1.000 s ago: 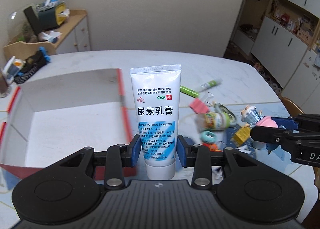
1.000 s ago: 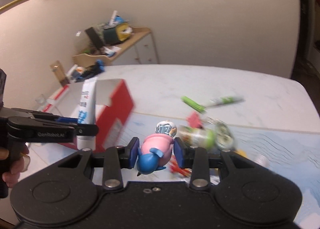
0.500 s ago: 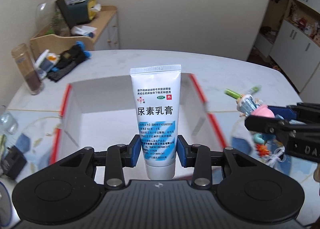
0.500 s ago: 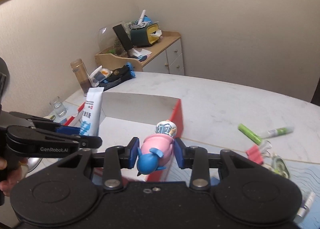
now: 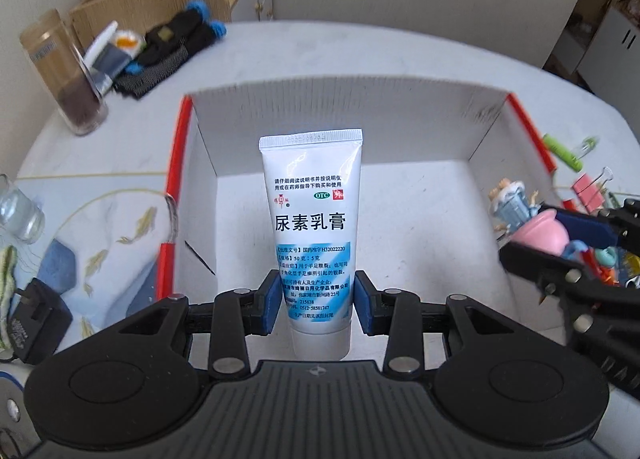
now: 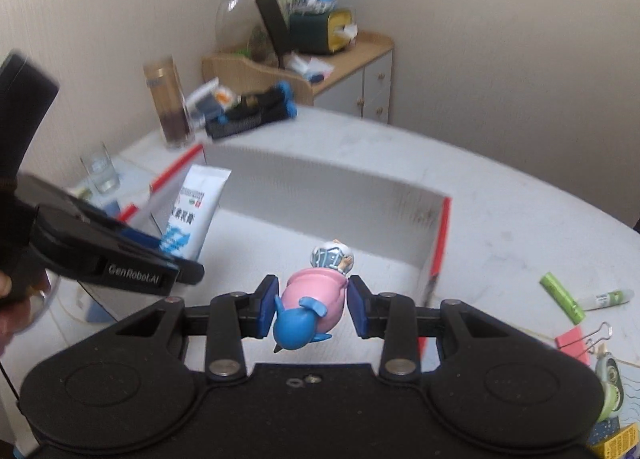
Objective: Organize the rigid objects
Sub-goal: 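Carry the tube with the left tool while the right tool carries the figurine into the box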
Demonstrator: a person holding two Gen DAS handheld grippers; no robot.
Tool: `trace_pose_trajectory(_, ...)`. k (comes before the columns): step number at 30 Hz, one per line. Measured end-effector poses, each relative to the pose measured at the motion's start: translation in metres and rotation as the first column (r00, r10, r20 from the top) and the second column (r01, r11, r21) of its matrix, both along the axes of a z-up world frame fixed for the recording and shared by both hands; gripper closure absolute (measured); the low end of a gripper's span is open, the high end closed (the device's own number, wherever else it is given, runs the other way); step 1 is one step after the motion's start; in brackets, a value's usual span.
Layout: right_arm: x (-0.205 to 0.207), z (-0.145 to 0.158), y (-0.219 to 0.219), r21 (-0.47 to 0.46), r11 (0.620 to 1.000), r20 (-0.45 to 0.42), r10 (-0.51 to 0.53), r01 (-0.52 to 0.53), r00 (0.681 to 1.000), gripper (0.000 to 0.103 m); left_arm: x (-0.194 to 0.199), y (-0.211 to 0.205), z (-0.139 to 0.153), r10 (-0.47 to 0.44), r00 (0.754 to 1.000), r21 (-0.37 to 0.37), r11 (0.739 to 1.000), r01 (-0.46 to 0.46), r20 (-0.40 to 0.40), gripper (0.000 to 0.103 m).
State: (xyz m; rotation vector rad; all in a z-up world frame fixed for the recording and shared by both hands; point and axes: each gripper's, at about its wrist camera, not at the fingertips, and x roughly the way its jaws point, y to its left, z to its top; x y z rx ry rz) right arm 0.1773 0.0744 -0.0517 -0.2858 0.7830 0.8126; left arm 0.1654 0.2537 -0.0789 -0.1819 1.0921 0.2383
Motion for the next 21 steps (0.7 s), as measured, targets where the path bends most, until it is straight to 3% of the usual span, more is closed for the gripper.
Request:
trace_pose_trajectory(11, 0.003, -0.039, 0.026, -0.097, 0.995, -0.045, 0.012, -0.016, 0.999, 0.067, 0.022, -0.004, -0.043, -0.081, 0.988, -0.027, 0.997, 0.078, -0.133, 0.066)
trace_pose_trajectory(21, 0.01, -0.057, 0.029, -0.161, 0.987, -0.123, -0.005, -0.015, 0.992, 0.067, 0.031, -0.008, -0.049, -0.135, 0.972, -0.036, 0.991, 0.131, -0.19, 0.066)
